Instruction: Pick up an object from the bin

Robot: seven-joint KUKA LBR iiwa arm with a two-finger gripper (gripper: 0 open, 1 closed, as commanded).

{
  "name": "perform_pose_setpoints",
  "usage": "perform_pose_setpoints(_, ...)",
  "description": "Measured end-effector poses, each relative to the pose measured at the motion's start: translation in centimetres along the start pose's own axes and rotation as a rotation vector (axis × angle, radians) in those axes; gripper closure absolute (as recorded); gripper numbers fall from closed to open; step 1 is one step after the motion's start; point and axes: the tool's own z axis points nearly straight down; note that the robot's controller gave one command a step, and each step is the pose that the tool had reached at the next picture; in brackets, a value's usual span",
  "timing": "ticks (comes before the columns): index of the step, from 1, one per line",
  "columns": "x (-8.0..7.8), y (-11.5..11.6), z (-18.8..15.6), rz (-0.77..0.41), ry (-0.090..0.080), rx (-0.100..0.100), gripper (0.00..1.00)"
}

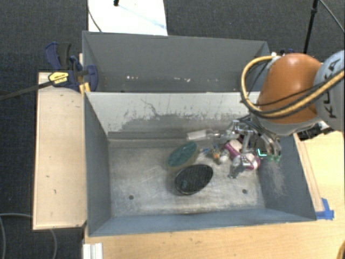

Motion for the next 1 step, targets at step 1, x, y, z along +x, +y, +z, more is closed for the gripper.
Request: perform_pose_setpoints(1,4.20,6.28,11.13,-0.090,-0.013,0.000,0.00)
